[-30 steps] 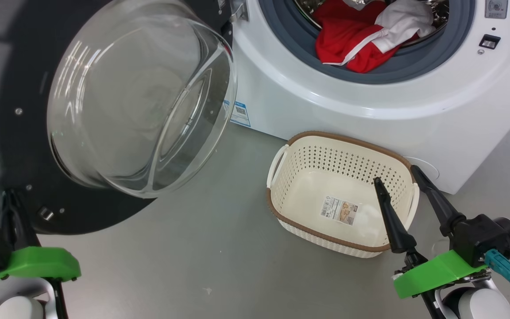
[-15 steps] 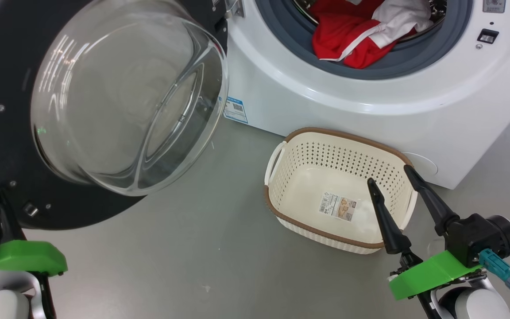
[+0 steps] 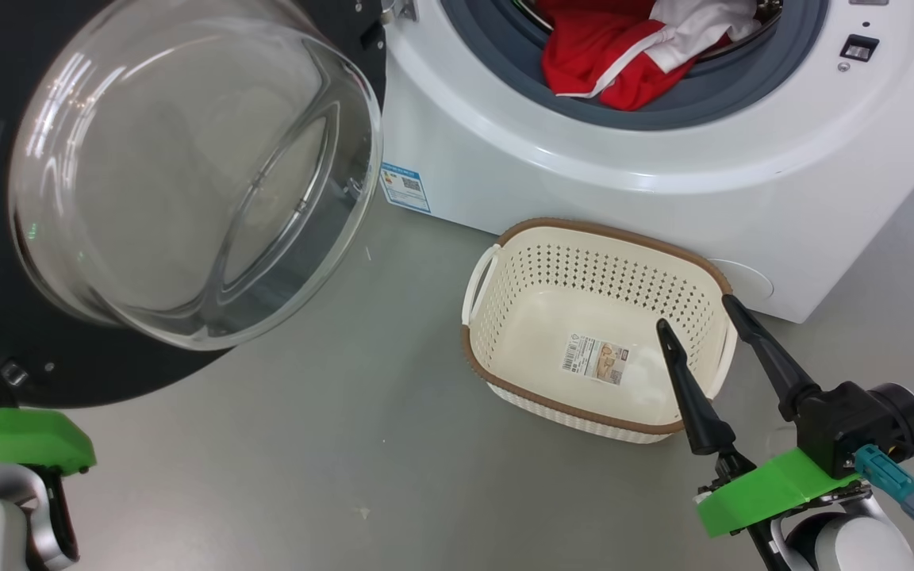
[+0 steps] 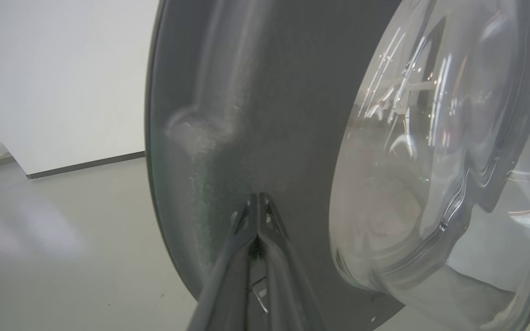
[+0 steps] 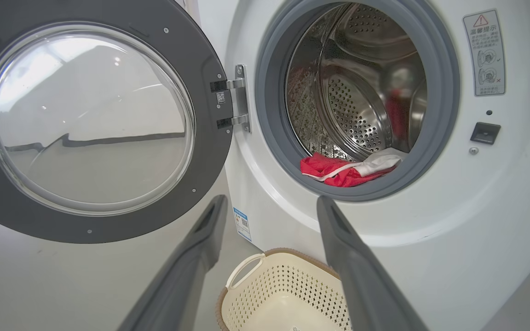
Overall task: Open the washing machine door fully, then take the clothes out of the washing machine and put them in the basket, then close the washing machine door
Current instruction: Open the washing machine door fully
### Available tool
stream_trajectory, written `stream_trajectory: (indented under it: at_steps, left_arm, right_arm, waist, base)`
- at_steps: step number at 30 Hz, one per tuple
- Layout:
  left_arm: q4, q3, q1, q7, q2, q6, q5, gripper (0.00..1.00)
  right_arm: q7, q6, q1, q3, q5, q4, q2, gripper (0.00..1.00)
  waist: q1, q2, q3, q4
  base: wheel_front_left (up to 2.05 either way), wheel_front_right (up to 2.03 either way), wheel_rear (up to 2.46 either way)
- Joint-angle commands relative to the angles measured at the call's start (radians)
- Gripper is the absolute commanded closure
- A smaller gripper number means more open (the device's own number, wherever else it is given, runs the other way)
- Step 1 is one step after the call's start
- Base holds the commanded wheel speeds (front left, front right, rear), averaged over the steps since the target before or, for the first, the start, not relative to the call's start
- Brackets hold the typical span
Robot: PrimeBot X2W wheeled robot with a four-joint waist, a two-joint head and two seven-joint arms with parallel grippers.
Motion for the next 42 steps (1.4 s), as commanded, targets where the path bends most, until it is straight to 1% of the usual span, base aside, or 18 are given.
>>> stream_trajectory:
  at_steps: [1, 10, 21, 30, 34, 37, 38, 39, 40, 41, 42]
  left_arm:
    - [-0.004, 0.051, -0.041, -0.005, 0.062, -0.001, 0.017, 1.00]
    - [0.028, 0.078, -0.055, -0.005, 0.057, -0.010, 0.032, 1.00]
    - [0.005, 0.090, -0.047, -0.005, 0.030, -0.014, 0.063, 1.00]
    - [-0.061, 0.087, -0.015, -0.005, 0.006, -0.028, 0.081, 1.00]
    - [-0.135, 0.085, 0.015, -0.005, -0.007, -0.031, 0.093, 1.00]
    - [-0.204, 0.080, 0.045, -0.005, -0.018, -0.019, 0.113, 1.00]
    - [-0.227, 0.079, 0.054, -0.005, -0.020, -0.015, 0.117, 0.69]
    - [-0.251, 0.078, 0.061, -0.005, -0.024, -0.014, 0.119, 0.55]
    - [-0.277, 0.076, 0.069, -0.005, -0.026, -0.011, 0.124, 0.34]
    - [-0.299, 0.072, 0.077, -0.005, -0.028, -0.008, 0.129, 0.05]
    - [-0.317, 0.068, 0.084, -0.003, -0.032, -0.007, 0.129, 0.00]
  right_arm:
    - [0.003, 0.006, -0.029, 0.025, -0.010, -0.033, 0.004, 0.00]
    - [0.003, 0.006, -0.034, 0.026, -0.011, -0.035, 0.004, 0.00]
    - [-0.002, 0.006, -0.042, 0.027, -0.007, -0.029, 0.004, 0.00]
    - [-0.025, 0.006, -0.048, 0.025, 0.012, -0.008, 0.004, 0.00]
    - [-0.039, 0.006, -0.050, 0.023, 0.023, 0.005, 0.004, 0.00]
    - [-0.052, 0.006, -0.050, 0.021, 0.035, 0.016, 0.004, 0.00]
    - [-0.056, 0.006, -0.050, 0.020, 0.040, 0.020, 0.004, 0.00]
    - [-0.060, 0.006, -0.050, 0.019, 0.043, 0.024, 0.004, 0.00]
    - [-0.065, 0.006, -0.050, 0.017, 0.045, 0.028, 0.004, 0.00]
    - [-0.070, 0.006, -0.050, 0.015, 0.047, 0.031, 0.004, 0.00]
    - [-0.075, 0.006, -0.050, 0.012, 0.050, 0.034, 0.004, 0.00]
  waist:
    - [0.0001, -0.0001, 0.002, -0.003]
    - [0.0001, -0.0001, 0.013, -0.010]
    - [0.0001, -0.0001, 0.018, -0.015]
    - [0.0001, -0.0001, 0.007, -0.018]
    - [0.0001, -0.0001, -0.002, -0.026]
    - [0.0001, -0.0001, -0.011, -0.036]
    - [0.0001, -0.0001, -0.013, -0.040]
    - [0.0001, -0.0001, -0.015, -0.044]
    - [0.0001, -0.0001, -0.018, -0.049]
    - [0.0001, -0.0001, -0.020, -0.053]
    - [0.0001, -0.0001, -0.022, -0.058]
  base:
    - [0.00, 0.00, 0.00]
    - [0.00, 0.00, 0.00]
    - [0.00, 0.00, 0.00]
    - [0.00, 0.00, 0.00]
    - [0.00, 0.00, 0.00]
    - [0.00, 0.00, 0.00]
    - [0.00, 0.00, 0.00]
    - [0.00, 0.00, 0.00]
    - [0.00, 0.00, 0.00]
    - [0.00, 0.00, 0.00]
    - [0.00, 0.00, 0.00]
